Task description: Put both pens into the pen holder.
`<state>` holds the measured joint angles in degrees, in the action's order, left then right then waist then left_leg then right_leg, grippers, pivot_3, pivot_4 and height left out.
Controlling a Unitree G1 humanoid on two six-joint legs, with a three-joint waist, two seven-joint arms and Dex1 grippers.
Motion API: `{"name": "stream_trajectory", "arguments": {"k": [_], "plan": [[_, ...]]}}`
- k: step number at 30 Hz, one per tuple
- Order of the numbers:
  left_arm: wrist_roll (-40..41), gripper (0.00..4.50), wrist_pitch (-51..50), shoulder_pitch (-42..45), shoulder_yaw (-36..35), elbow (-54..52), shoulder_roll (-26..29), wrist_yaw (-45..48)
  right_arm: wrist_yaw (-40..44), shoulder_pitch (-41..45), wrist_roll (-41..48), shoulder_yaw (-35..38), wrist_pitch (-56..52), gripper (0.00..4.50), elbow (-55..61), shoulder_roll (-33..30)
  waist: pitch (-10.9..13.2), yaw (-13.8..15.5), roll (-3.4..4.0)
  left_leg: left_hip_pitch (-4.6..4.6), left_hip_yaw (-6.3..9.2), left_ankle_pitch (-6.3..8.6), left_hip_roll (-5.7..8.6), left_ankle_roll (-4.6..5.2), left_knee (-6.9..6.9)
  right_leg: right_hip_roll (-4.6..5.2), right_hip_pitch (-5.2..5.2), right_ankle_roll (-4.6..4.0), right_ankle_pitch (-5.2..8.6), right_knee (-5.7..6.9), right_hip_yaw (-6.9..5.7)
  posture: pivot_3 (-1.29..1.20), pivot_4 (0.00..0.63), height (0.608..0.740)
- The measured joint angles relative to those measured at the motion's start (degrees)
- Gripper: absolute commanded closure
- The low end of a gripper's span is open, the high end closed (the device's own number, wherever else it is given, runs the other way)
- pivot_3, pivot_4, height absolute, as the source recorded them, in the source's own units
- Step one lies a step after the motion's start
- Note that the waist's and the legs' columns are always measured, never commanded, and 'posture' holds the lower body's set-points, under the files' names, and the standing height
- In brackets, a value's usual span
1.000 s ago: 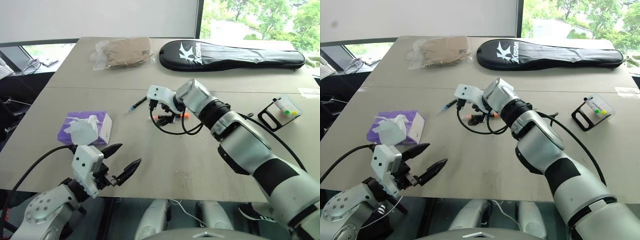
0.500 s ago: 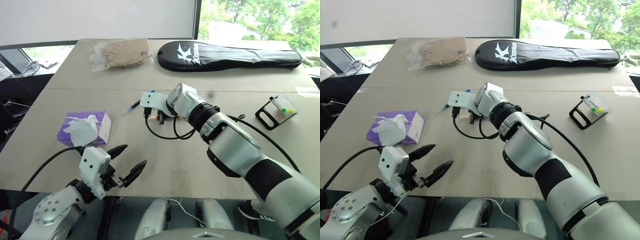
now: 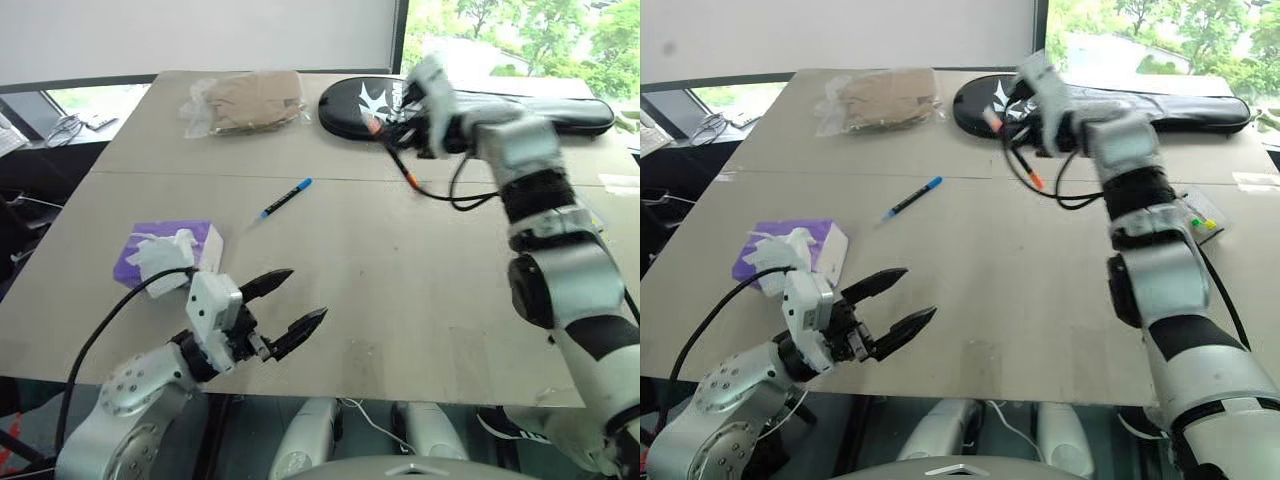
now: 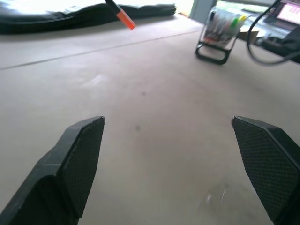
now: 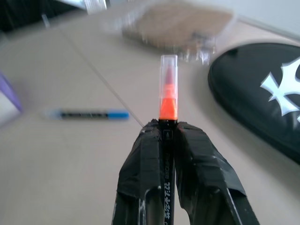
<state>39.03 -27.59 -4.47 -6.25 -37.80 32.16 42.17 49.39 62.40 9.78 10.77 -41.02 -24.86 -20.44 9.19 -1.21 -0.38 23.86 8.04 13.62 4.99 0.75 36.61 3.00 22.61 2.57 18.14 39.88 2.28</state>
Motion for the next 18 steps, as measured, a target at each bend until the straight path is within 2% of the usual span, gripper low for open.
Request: {"name": "stream_trajectory", "arguments": {"k": [3,6,9,13,18], "plan": [[-0.01,0.0,-1.61,9.5,4.98,5.25,-1.12,1.7,-5.16,-7.0,4.14,7.87,-6.09,4.44,11.78,-2.43,0.03,-0.45,0.07,0.11,-0.36,-0.01,0.06,0.04,0.17,0.03,0.11,0.05,-0.03,0.11,0.15,0.0,0.15,0.74],[-0.03,0.0,-3.0,20.32,10.28,13.22,-6.05,3.37,-9.25,-15.66,4.08,11.52,-1.46,4.44,26.16,-7.52,0.04,-1.36,0.0,0.06,-0.45,0.02,0.03,0.08,0.28,-0.02,0.09,0.08,-0.05,0.13,0.2,0.0,0.15,0.74],[0.05,0.0,-3.25,24.59,14.25,16.31,-8.09,6.86,-11.07,-20.86,2.26,11.25,7.55,4.44,29.98,-9.32,0.03,-2.62,-0.01,-0.13,-0.62,0.02,-0.05,0.08,0.22,-0.09,0.06,0.08,-0.05,0.28,0.37,0.0,0.15,0.74],[0.38,0.0,-3.38,26.8,16.42,19.18,-8.05,11.45,-11.93,-25.64,-0.38,9.51,15.78,4.44,29.89,-12.71,0.04,-2.94,-0.01,-0.26,-0.84,0.02,-0.12,0.09,0.32,-0.19,0.09,0.08,-0.04,0.59,0.59,0.0,0.15,0.74],[-0.3,0.0,-3.23,27.52,16.4,20.54,-7.37,13.52,-12.61,-27.93,-0.51,9.38,19.74,4.44,30.09,-15.34,0.04,-2.32,-0.02,-0.22,-0.82,0.03,-0.13,0.1,0.59,-0.19,0.07,0.09,-0.04,0.7,0.59,0.0,0.15,0.74]]}}
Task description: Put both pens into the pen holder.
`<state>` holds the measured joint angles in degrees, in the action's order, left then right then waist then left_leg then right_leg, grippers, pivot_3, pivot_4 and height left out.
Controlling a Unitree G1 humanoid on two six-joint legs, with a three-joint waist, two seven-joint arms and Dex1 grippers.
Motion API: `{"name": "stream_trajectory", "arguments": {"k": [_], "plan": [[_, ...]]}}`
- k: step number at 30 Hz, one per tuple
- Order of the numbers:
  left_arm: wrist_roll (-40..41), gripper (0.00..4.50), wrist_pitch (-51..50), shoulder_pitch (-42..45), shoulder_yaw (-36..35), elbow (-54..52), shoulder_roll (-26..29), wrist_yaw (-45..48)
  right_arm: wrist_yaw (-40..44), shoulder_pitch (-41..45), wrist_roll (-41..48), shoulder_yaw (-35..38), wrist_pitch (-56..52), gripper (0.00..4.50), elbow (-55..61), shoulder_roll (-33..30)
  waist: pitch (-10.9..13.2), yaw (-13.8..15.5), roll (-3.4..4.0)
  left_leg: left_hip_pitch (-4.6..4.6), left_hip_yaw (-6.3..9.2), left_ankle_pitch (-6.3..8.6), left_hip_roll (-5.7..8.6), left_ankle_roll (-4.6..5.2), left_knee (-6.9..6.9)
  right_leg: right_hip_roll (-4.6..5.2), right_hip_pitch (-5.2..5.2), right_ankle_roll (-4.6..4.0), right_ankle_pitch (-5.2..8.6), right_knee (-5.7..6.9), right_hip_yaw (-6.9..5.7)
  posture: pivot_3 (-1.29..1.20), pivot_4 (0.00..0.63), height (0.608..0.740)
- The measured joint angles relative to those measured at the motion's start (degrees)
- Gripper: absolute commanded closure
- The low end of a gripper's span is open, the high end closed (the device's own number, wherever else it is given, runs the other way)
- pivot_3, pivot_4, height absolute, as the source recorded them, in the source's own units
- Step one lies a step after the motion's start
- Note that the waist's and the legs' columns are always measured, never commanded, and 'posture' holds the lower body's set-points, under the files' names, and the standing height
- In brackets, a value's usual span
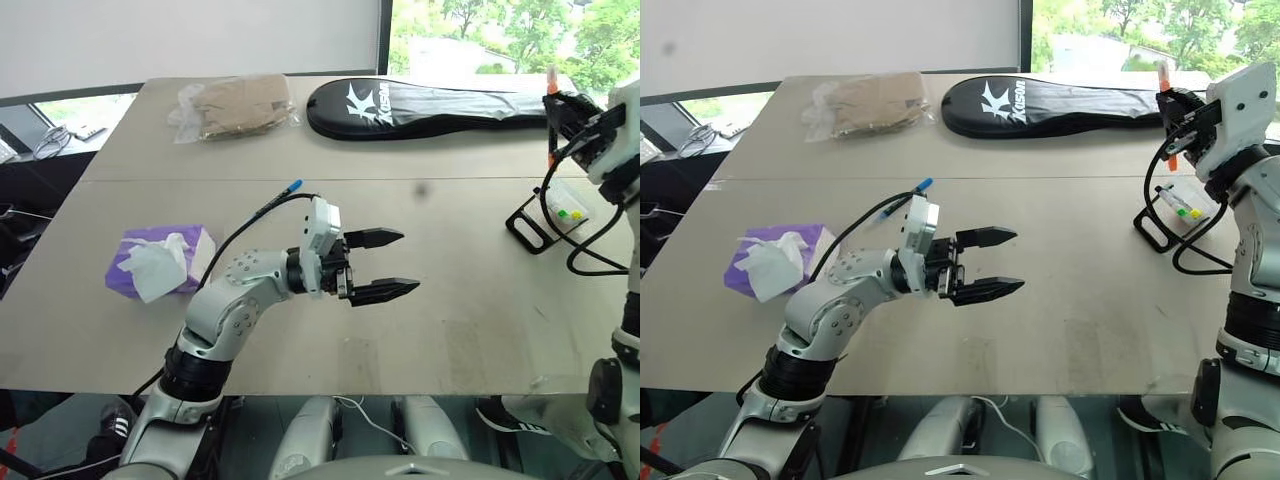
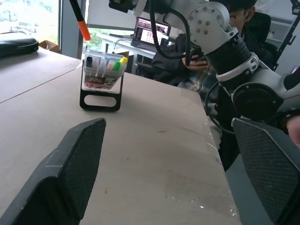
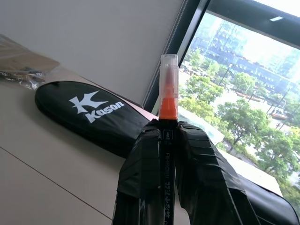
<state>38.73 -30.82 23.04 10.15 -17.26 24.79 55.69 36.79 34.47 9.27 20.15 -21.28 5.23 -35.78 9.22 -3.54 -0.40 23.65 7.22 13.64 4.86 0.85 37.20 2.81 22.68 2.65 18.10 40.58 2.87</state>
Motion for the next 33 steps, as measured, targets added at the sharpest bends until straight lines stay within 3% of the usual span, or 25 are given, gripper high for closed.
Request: {"name": "stream_trajectory", "arguments": {"k": [10,19,22,25,26,29,33], "plan": [[-0.39,0.0,0.01,-1.67,-0.7,-0.15,0.37,0.3,-1.81,-8.16,-0.15,-0.18,3.29,4.44,0.36,-1.69,0.0,1.3,0.0,0.02,0.03,0.0,0.0,0.0,0.04,0.01,0.0,0.0,0.0,0.0,0.0,0.0,0.15,0.74],[-4.1,0.0,2.14,-1.72,-4.04,1.78,0.52,-4.52,-3.35,-11.8,-2.95,-1.97,11.16,0.41,-3.92,-3.52,0.01,1.18,-0.01,-0.02,-0.02,0.0,-0.01,0.0,0.04,-0.02,0.0,0.0,0.0,0.06,0.02,0.0,0.15,0.74],[-9.21,0.0,2.33,1.11,-7.75,5.64,0.49,-13.28,-4.19,-11.7,-2.17,-1.92,11.0,0.41,-1.51,-3.58,0.02,1.35,-0.03,0.01,0.01,0.0,0.0,0.0,0.07,-0.02,0.0,0.0,0.0,0.06,-0.01,0.0,0.15,0.74],[-10.31,0.0,2.2,2.57,-9.48,6.67,0.53,-15.93,-4.2,-11.2,-1.43,-1.93,10.49,0.41,0.17,-3.54,0.01,1.32,-0.04,0.04,0.01,0.0,0.0,0.0,0.07,0.0,0.01,0.01,0.0,0.01,-0.01,0.0,0.15,0.74],[-18.45,0.0,-10.07,14.67,-5.74,15.6,5.89,-23.3,0.37,-10.87,10.24,-4.94,-1.5,0.41,11.01,-3.17,0.06,1.37,-0.13,0.08,0.23,0.01,0.01,0.0,0.13,-0.05,0.01,0.01,0.0,0.13,-0.2,0.0,0.15,0.74],[-23.51,0.0,-15.02,23.69,-1.64,24.8,9.16,-22.97,5.72,-13.92,18.57,-8.33,-7.25,0.41,18.73,-4.44,0.06,1.44,-0.15,0.12,0.33,0.01,0.05,0.0,0.11,-0.03,-0.02,0.01,0.01,0.02,-0.33,0.0,0.15,0.74],[-31.49,0.0,-14.53,37.36,4.72,50.23,9.51,-18.48,12.72,-21.5,24.92,-12.73,-10.5,0.41,24.96,-5.81,0.12,1.85,-0.3,0.2,0.4,0.01,0.24,0.01,0.15,0.11,-0.06,0.04,0.01,-0.14,-0.41,0.0,0.15,0.74]]}}
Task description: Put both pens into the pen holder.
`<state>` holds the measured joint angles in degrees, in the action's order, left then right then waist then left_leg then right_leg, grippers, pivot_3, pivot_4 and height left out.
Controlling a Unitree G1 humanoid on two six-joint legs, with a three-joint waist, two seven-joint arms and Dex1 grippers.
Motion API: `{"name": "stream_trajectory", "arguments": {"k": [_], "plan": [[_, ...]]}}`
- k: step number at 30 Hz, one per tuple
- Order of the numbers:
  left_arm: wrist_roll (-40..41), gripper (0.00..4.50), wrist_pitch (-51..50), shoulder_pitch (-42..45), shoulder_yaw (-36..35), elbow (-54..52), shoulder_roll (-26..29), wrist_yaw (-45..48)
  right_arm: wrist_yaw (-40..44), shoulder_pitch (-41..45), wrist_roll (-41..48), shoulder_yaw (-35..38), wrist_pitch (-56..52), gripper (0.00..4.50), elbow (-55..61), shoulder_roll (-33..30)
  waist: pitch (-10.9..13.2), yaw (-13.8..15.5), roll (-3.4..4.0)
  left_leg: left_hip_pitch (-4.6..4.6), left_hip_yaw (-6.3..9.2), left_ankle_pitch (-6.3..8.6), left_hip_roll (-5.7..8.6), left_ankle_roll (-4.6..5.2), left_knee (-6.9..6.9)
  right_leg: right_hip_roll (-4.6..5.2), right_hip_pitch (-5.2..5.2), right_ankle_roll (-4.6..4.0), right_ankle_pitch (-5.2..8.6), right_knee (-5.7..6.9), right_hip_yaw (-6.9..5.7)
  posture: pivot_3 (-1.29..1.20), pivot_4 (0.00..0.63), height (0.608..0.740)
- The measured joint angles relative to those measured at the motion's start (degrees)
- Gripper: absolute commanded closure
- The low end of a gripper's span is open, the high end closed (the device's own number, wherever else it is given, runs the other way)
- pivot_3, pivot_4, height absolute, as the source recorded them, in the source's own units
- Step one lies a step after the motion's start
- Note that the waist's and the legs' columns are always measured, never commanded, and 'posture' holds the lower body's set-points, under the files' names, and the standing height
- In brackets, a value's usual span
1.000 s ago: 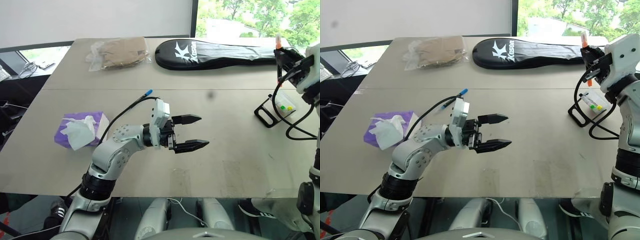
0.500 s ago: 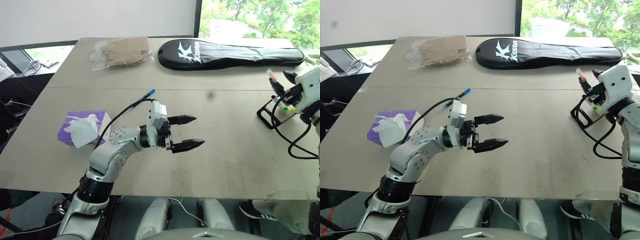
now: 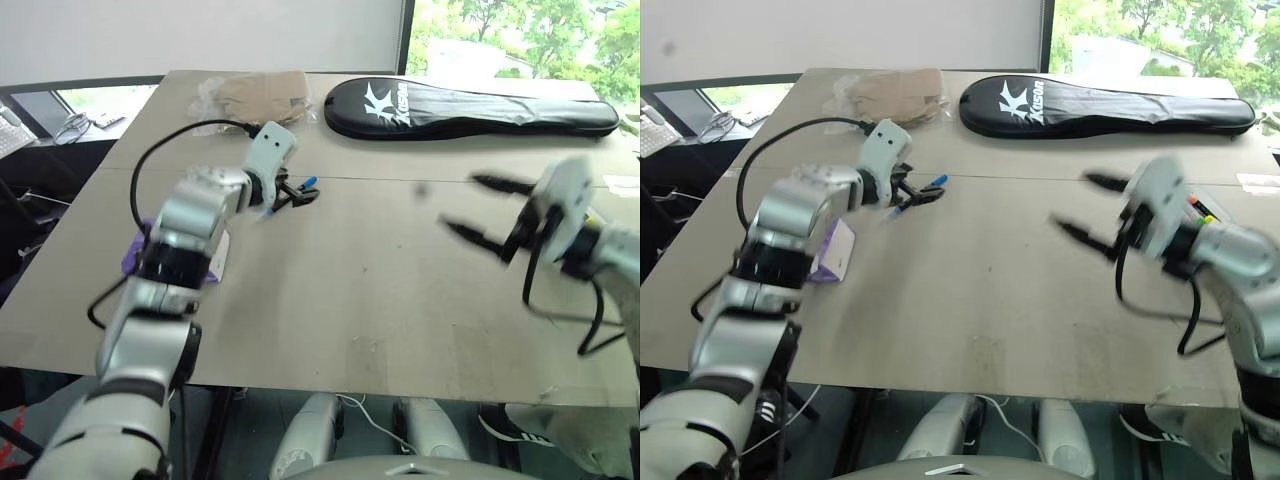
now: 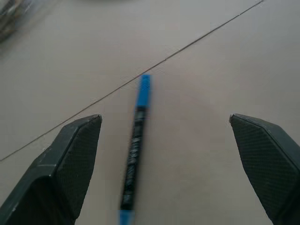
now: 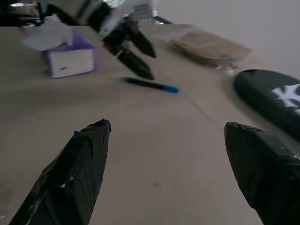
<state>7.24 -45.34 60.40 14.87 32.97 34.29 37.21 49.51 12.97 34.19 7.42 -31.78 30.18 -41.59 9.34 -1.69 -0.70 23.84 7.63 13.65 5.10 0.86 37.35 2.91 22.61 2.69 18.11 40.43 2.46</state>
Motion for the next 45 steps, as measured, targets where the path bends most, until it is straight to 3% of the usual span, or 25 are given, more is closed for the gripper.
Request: {"name": "stream_trajectory", "arguments": {"k": [5,9,16,20,21,23,24,26,31,34,41,45], "plan": [[-5.48,0.0,9.43,5.76,2.71,21.47,-1.81,5.56,1.09,-3.02,0.0,0.05,0.69,0.41,0.37,-1.36,0.1,-0.37,-0.22,0.01,0.09,-0.01,-0.04,-0.01,-0.02,0.01,0.07,0.02,-0.01,0.0,-0.05,0.0,0.15,0.74],[-7.88,1.72,15.01,9.22,2.58,30.36,-3.07,10.31,-0.07,-3.83,-0.66,-0.02,0.87,0.35,0.71,-1.19,0.07,-0.43,-0.28,0.01,0.06,-0.01,-0.03,-0.01,-0.01,0.04,0.07,0.02,-0.01,0.05,-0.01,0.0,0.15,0.74],[-8.23,4.48,15.98,9.79,-1.28,33.43,-4.0,14.46,-4.71,-3.92,-0.78,-0.36,-0.67,0.35,1.15,1.26,0.0,-0.49,-0.32,-0.02,0.07,-0.01,-0.04,-0.01,0.04,0.04,0.08,0.02,-0.01,0.21,-0.01,0.0,0.15,0.74],[-4.75,4.48,14.41,8.7,-5.44,30.16,-4.67,21.38,-9.92,-3.07,0.26,-2.36,-6.5,0.35,0.71,4.34,0.03,-0.47,-0.37,0.08,0.08,-0.01,-0.02,-0.02,0.09,0.08,0.12,0.02,-0.01,0.2,-0.03,0.0,0.15,0.74],[-2.92,4.48,12.75,6.92,-6.22,25.24,-4.14,24.44,-11.91,-2.09,1.72,-2.32,-8.98,0.35,0.65,5.88,0.03,-0.57,-0.37,0.08,0.08,-0.01,-0.03,-0.02,0.09,0.09,0.12,0.02,-0.01,0.19,0.0,0.0,0.15,0.74],[4.44,4.48,6.27,-0.76,-8.41,6.53,-2.47,30.44,-17.33,2.24,7.31,-1.31,-14.68,0.35,-1.22,12.52,0.04,-1.58,-0.35,0.07,0.05,-0.01,-0.13,-0.03,0.03,0.08,0.18,0.0,-0.02,0.22,0.24,0.0,0.15,0.74],[9.83,4.48,1.53,-6.89,-9.59,-9.11,-2.03,32.33,-21.41,6.07,11.82,-1.18,-18.87,0.35,-3.37,17.52,0.03,-2.23,-0.33,0.07,0.02,-0.01,-0.15,-0.03,-0.02,0.08,0.24,-0.01,-0.02,0.22,0.29,0.0,0.15,0.74],[16.05,4.48,-2.91,-13.66,-9.59,-27.66,-3.17,32.83,-26.52,10.83,17.0,-1.08,-24.19,0.35,-5.86,22.47,0.02,-2.3,-0.29,0.06,0.03,-0.02,-0.16,-0.04,-0.02,0.08,0.27,-0.01,-0.01,0.27,0.25,0.0,0.15,0.74],[20.13,4.48,-6.49,-22.67,-9.46,-44.05,-3.04,29.0,-33.46,14.68,20.37,-0.65,-28.96,0.35,-10.0,27.74,-0.04,-2.12,-0.23,-0.05,0.0,-0.01,-0.14,-0.04,-0.01,0.07,0.18,-0.01,-0.02,0.27,0.25,0.0,0.15,0.74],[20.23,4.5,-6.56,-25.42,-7.94,-47.63,-2.18,27.17,-36.69,15.3,22.05,0.69,-29.38,1.19,-11.22,30.18,-0.04,-1.86,-0.23,-0.05,0.01,-0.01,-0.12,-0.03,0.0,0.07,0.18,-0.01,-0.02,0.27,0.21,0.0,0.15,0.74],[21.28,4.5,-6.38,-25.79,-7.48,-49.22,-2.04,23.65,-37.58,15.68,29.35,2.36,-32.28,4.44,-9.85,27.88,-0.03,-1.77,-0.23,-0.07,0.01,-0.01,-0.12,-0.03,0.0,0.05,0.14,-0.01,-0.02,0.26,0.18,0.0,0.15,0.74],[21.56,4.5,-3.51,-26.32,-7.13,-49.07,-3.33,23.49,-38.64,15.38,32.59,3.28,-32.59,4.44,-8.1,26.07,-0.04,-1.75,-0.23,-0.06,0.0,-0.01,-0.12,-0.02,0.0,0.06,0.13,-0.01,-0.02,0.24,0.17,0.0,0.15,0.74]]}}
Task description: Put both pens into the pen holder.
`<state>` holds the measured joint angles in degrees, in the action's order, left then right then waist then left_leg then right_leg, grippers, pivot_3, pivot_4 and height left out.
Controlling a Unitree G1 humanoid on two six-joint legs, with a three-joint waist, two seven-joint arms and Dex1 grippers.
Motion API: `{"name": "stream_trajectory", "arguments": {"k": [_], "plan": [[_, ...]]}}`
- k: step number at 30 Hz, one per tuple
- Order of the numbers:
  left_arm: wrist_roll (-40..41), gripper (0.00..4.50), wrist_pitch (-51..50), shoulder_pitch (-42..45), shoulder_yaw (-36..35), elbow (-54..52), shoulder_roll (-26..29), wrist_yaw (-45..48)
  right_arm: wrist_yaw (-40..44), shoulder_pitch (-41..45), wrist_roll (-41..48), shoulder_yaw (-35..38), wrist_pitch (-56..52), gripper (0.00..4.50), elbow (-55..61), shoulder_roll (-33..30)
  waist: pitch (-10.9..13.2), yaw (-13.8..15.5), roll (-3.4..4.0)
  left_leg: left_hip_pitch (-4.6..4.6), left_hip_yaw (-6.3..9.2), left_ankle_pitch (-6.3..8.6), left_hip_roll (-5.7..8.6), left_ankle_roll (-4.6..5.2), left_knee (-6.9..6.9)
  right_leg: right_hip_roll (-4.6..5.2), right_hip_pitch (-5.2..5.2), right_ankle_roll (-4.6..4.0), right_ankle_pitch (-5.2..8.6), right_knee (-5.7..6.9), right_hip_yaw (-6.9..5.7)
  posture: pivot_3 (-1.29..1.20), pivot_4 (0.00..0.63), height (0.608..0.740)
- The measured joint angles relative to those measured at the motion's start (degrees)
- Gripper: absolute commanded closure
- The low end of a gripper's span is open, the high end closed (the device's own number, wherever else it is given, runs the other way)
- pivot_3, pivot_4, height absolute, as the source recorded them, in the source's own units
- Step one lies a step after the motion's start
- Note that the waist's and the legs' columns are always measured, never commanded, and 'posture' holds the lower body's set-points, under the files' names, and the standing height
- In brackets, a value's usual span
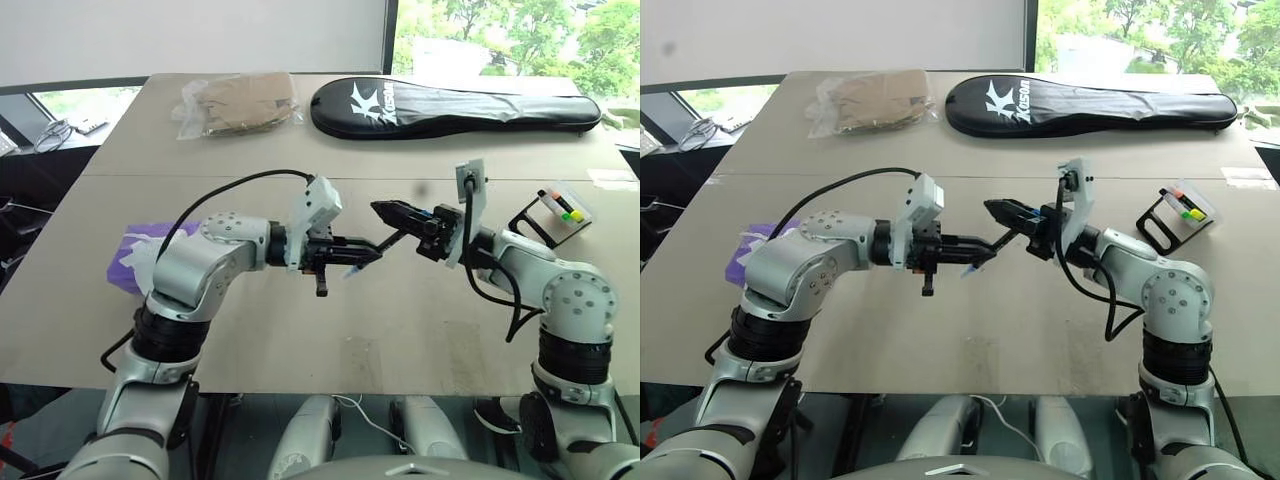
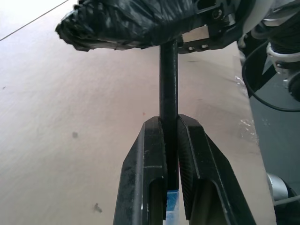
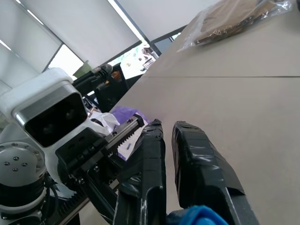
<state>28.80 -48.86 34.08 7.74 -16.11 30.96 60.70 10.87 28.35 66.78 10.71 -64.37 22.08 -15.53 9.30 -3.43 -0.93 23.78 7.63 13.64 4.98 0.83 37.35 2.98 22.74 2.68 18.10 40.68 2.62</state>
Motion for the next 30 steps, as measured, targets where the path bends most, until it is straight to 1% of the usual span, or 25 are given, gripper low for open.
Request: {"name": "stream_trajectory", "arguments": {"k": [2,3,4,6,7,9,10,11,12,13,14,15,16,18,21,24,30], "plan": [[1.22,4.5,0.06,0.2,-0.08,1.37,-1.52,-0.53,-1.08,-0.42,1.34,0.87,0.37,4.44,0.42,-0.26,0.0,0.1,0.0,0.0,0.0,0.0,0.0,0.0,0.01,0.0,-0.01,0.0,0.0,0.01,0.0,0.0,0.15,0.74],[2.93,3.6,-0.78,0.42,-0.61,2.53,-2.75,-1.16,-1.92,-0.74,1.88,1.38,1.0,4.5,0.89,-0.84,0.0,0.11,0.0,0.02,0.0,0.0,0.0,0.0,0.02,0.0,0.0,0.0,0.0,0.0,-0.01,0.0,0.15,0.74],[3.16,3.35,-0.8,0.59,-0.97,2.9,-2.95,-1.44,-2.18,-0.89,1.9,1.51,1.0,4.5,1.08,-1.15,0.0,0.11,0.01,0.01,0.0,0.0,0.0,0.0,0.02,0.0,0.0,0.0,0.0,0.0,-0.02,0.0,0.15,0.74],[4.23,2.48,-0.62,2.07,-3.14,3.29,-3.06,-2.33,-4.09,-2.28,1.29,3.05,1.88,4.5,1.47,-3.45,0.0,0.14,0.0,0.04,0.01,0.0,0.0,0.0,0.02,0.0,0.01,0.0,0.0,0.0,-0.06,0.0,0.15,0.74],[4.82,1.97,-0.27,3.33,-4.9,3.27,-3.09,-3.11,-5.07,-2.58,0.06,5.62,3.16,4.5,1.41,-6.46,0.0,0.37,0.01,0.04,-0.03,0.0,0.03,0.01,0.02,0.02,0.0,0.0,0.0,0.0,-0.11,0.0,0.15,0.74],[5.38,1.04,0.22,4.24,-6.19,3.21,-3.08,-3.52,-4.93,-2.32,-2.0,8.83,5.13,4.5,1.43,-11.39,0.0,0.86,0.01,0.04,-0.08,0.01,0.04,0.01,0.04,0.02,-0.01,0.01,0.0,-0.03,-0.13,0.0,0.15,0.74],[5.65,0.72,0.7,4.15,-6.44,3.12,-3.06,-3.57,-4.53,-1.48,-3.77,11.47,6.5,4.5,1.17,-16.28,0.0,1.01,0.02,0.04,-0.12,0.01,0.04,0.02,0.04,0.02,-0.01,0.01,0.0,-0.04,-0.11,0.0,0.15,0.74],[5.25,0.72,1.45,3.86,-5.88,3.1,-3.02,-3.6,-3.85,0.34,-5.5,13.76,7.93,4.5,0.68,-20.2,0.0,0.97,0.01,0.03,-0.13,0.01,0.02,0.02,0.03,0.0,-0.01,0.01,0.0,-0.04,-0.11,0.0,0.15,0.74],[4.97,0.72,1.89,3.77,-5.34,3.04,-3.01,-3.6,-3.47,1.05,-6.18,14.08,8.41,4.5,0.4,-21.8,0.01,0.95,0.03,0.01,-0.17,0.01,0.02,0.02,0.0,-0.01,0.0,0.01,0.0,-0.01,-0.09,0.0,0.15,0.74],[4.39,0.72,2.84,3.4,-4.29,2.43,-3.0,-3.57,-2.64,2.67,-7.89,14.47,9.17,4.5,0.03,-24.97,0.01,0.9,0.03,-0.02,-0.19,0.01,-0.01,0.02,-0.02,-0.03,-0.01,0.01,0.0,0.0,-0.07,0.0,0.15,0.74],[3.61,0.72,4.23,2.67,-2.31,1.22,-3.11,-3.57,-1.7,5.34,-10.93,14.67,10.8,4.5,-0.82,-29.6,0.01,0.91,0.04,-0.03,-0.2,0.01,-0.05,0.02,-0.04,-0.06,-0.01,0.01,0.0,-0.01,-0.06,0.0,0.15,0.74],[3.44,0.72,4.49,2.52,-1.86,1.0,-3.18,-3.57,-1.39,5.94,-11.67,14.88,11.21,4.5,-0.86,-30.34,0.01,0.92,0.03,-0.02,-0.19,0.01,-0.06,0.02,-0.04,-0.07,-0.01,0.01,0.0,-0.01,-0.07,0.0,0.15,0.74],[2.38,0.72,5.91,2.43,-0.52,0.91,-3.5,-3.87,-0.04,6.38,-14.55,14.1,12.67,4.5,-1.13,-33.75,0.01,1.03,0.04,0.0,-0.19,0.01,-0.07,0.03,-0.02,-0.07,-0.01,0.01,0.0,-0.01,-0.07,0.0,0.15,0.74],[0.18,0.72,8.74,1.97,1.08,0.91,-4.0,-4.88,2.91,5.94,-19.91,12.09,14.38,4.5,-2.28,-40.39,0.01,1.24,0.04,0.02,-0.22,0.02,-0.05,0.04,0.0,-0.05,-0.05,0.01,0.0,-0.09,-0.09,0.0,0.15,0.74],[-3.02,0.72,13.1,1.75,2.45,1.28,-5.36,-6.54,7.52,2.21,-25.96,10.0,16.12,4.5,-2.44,-46.53,0.0,1.43,0.04,0.04,-0.28,0.1,-0.05,0.17,0.05,-0.02,-0.08,0.01,0.0,-0.11,-0.06,0.0,0.15,0.74],[-5.0,0.72,15.76,1.74,3.48,1.6,-5.75,-7.4,10.24,-1.4,-29.95,7.46,17.08,4.5,-2.65,-47.55,0.0,1.25,0.02,-0.01,-0.39,0.11,-0.06,0.2,0.07,-0.02,-0.08,0.02,0.0,-0.04,0.04,0.0,0.15,0.74],[-6.25,0.72,17.64,1.66,4.01,1.65,-5.52,-7.32,12.82,-3.11,-35.3,7.01,17.13,4.5,-2.88,-48.77,0.0,1.42,0.03,0.0,-0.35,0.1,-0.08,0.17,0.05,-0.04,-0.07,0.01,0.0,-0.06,0.0,0.0,0.15,0.74]]}}
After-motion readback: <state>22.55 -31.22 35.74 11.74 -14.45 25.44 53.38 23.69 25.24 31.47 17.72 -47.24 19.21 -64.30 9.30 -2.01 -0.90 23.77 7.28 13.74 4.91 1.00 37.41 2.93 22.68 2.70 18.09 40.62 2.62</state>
